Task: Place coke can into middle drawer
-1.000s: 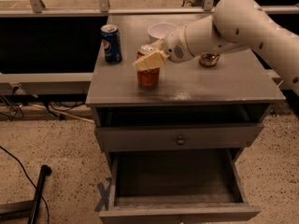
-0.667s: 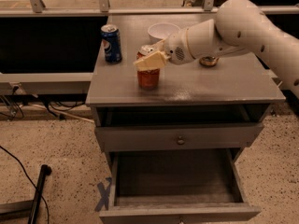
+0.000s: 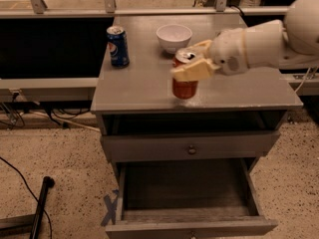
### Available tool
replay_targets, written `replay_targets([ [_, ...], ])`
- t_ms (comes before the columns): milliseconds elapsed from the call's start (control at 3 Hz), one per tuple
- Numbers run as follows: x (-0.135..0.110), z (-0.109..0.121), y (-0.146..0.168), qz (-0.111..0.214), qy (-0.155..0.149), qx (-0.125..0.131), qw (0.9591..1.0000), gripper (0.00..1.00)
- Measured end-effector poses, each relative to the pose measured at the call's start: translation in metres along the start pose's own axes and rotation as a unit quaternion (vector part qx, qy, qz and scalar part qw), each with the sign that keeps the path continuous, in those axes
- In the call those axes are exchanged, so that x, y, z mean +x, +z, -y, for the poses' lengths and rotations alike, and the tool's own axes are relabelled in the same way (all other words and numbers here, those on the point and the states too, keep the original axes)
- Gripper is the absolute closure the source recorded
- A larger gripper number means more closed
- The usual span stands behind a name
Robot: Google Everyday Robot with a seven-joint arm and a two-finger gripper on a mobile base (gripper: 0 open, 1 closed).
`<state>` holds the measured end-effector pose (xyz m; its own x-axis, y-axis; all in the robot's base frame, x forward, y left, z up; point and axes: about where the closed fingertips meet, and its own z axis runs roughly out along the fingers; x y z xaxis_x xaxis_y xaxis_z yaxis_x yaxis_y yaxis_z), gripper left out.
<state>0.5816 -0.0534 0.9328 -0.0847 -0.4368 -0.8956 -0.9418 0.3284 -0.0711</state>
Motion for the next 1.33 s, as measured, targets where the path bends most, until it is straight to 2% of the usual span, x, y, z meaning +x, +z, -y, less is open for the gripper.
replay_targets([
  [333, 0.026, -0.029, -0.057, -0.028, -0.012, 0.016, 0.9994, 1.00],
  [667, 0.069, -0.053, -0.080, -0.072, -0.005, 0.008, 0.9973, 1.00],
  [1000, 0.071, -0.055, -0.078, -0.075, -0.010, 0.006, 0.9971, 1.00],
  [1333, 0.070, -0.054, -0.069, -0.076, -0.027, 0.003, 0.9967, 1.00],
])
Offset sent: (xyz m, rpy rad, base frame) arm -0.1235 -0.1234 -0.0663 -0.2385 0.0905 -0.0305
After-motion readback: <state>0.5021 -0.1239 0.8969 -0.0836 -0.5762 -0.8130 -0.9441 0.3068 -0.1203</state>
